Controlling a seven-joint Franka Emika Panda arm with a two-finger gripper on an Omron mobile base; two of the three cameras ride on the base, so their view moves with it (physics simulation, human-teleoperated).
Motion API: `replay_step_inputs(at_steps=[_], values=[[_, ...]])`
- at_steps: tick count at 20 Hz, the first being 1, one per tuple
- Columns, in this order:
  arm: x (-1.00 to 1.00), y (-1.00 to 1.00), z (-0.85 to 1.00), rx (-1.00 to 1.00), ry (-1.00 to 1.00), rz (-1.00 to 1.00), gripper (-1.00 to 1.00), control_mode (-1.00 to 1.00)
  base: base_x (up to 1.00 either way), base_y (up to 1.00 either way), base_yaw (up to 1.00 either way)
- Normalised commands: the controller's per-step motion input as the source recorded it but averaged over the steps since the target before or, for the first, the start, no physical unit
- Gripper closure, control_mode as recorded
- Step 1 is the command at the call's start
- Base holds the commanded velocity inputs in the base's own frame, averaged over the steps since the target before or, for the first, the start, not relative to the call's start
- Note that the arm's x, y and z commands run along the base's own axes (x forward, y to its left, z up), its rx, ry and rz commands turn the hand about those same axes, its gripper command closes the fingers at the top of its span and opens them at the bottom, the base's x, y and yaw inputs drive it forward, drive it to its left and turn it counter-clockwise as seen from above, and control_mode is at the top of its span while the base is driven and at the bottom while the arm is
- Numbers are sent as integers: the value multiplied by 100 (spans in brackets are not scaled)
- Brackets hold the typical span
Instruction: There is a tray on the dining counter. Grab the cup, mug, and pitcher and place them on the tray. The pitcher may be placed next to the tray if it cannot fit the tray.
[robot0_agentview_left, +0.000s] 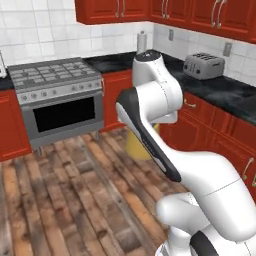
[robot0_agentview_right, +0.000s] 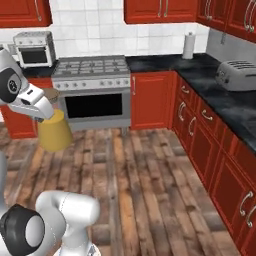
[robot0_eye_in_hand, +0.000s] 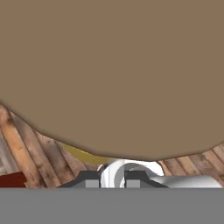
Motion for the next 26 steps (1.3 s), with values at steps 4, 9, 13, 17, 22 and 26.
replay_step_inputs(at_steps=[4, 9, 13, 17, 22, 26], values=[[0, 0, 0, 0, 0, 0, 100, 100, 100, 0, 25], [0, 0, 0, 0, 0, 0, 100, 100, 100, 0, 28], [0, 0, 0, 0, 0, 0, 100, 100, 100, 0, 38], [0, 0, 0, 0, 0, 0, 100, 100, 100, 0, 47], [0, 0, 0, 0, 0, 0, 100, 100, 100, -3, 58], [0, 0, 0, 0, 0, 0, 100, 100, 100, -9, 62]])
